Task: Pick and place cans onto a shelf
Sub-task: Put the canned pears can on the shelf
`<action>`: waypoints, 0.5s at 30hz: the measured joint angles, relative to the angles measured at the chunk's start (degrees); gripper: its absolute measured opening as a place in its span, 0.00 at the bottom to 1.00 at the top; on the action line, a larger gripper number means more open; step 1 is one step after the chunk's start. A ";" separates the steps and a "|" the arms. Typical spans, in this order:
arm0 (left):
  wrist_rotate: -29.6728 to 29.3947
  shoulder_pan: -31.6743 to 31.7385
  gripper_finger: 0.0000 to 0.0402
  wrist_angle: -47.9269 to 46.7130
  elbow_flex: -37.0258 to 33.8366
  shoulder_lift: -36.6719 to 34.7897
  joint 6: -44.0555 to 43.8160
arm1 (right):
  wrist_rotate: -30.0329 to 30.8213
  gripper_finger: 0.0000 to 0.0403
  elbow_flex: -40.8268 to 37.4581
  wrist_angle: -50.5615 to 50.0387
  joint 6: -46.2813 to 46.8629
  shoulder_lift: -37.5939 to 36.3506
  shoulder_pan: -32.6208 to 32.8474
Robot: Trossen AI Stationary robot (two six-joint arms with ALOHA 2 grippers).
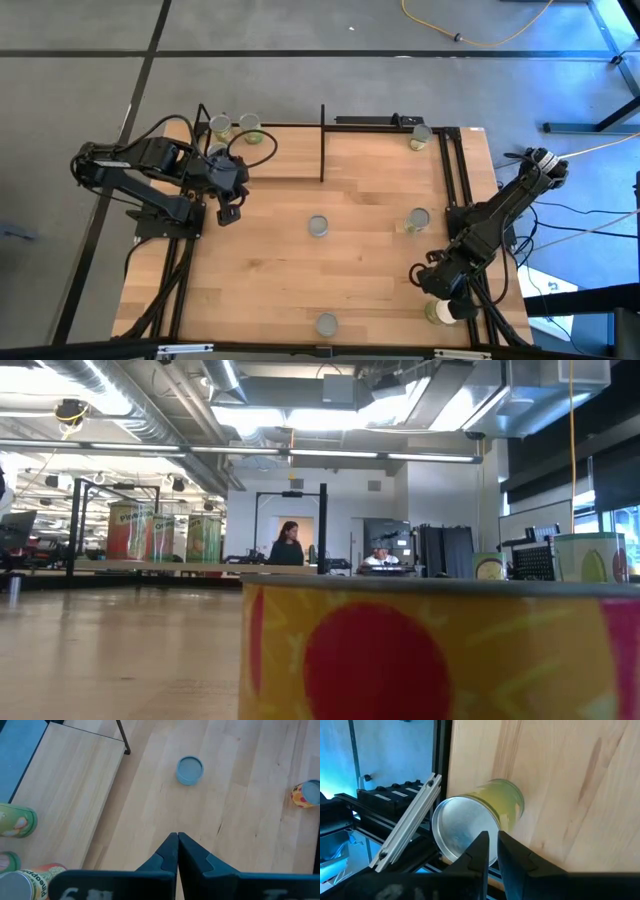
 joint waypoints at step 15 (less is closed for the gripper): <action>0.01 0.01 0.00 -0.02 0.00 0.00 0.02 | 0.66 0.10 -0.46 0.18 0.24 0.00 -0.02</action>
